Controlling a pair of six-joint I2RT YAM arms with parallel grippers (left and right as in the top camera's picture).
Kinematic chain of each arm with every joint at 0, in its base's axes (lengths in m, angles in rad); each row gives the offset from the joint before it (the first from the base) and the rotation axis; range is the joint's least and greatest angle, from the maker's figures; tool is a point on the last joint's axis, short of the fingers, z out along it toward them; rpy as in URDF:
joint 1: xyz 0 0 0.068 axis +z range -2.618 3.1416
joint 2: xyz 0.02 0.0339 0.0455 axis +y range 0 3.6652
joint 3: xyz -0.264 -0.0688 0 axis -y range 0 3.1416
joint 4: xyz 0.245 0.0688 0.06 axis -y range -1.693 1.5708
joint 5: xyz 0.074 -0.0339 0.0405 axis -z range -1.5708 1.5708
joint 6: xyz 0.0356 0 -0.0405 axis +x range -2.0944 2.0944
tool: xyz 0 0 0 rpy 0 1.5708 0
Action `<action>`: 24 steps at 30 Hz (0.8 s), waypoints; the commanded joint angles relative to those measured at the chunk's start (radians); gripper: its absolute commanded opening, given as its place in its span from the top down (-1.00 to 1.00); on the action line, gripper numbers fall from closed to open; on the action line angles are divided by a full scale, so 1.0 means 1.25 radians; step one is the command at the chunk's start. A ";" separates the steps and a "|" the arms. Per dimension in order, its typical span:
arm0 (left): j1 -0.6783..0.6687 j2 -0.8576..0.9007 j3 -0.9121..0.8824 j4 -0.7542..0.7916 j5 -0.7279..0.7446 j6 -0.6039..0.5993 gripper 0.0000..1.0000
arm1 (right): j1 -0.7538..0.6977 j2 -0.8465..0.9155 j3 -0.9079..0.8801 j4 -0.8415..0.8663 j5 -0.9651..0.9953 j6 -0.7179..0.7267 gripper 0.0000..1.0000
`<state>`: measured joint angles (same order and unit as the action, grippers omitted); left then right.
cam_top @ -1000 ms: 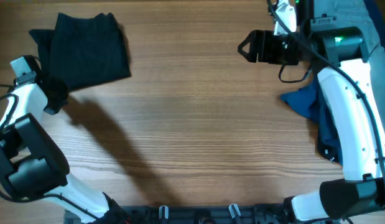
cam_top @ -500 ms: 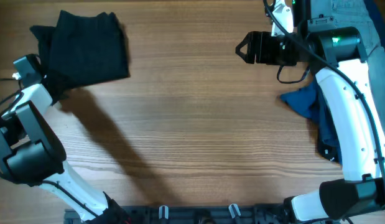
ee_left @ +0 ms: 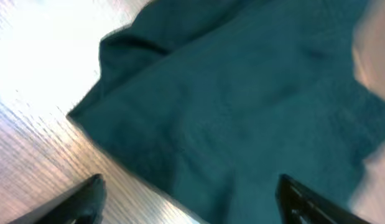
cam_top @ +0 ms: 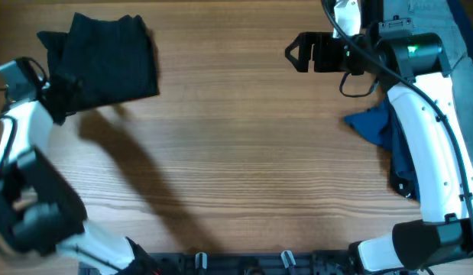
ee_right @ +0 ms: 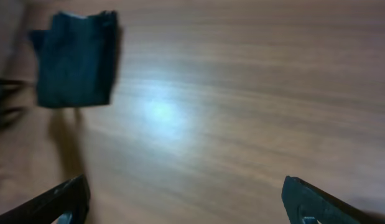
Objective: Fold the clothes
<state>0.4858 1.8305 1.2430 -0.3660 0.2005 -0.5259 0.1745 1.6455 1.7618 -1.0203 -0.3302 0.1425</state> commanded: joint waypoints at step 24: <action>-0.015 -0.866 0.027 -0.728 0.027 0.038 -0.99 | 0.004 -0.134 -0.002 0.062 0.336 -0.060 -1.00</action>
<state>0.4683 0.7506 1.2808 -1.2774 0.2371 -0.4915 0.1745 1.4555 1.7603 -0.9428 0.0723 0.0799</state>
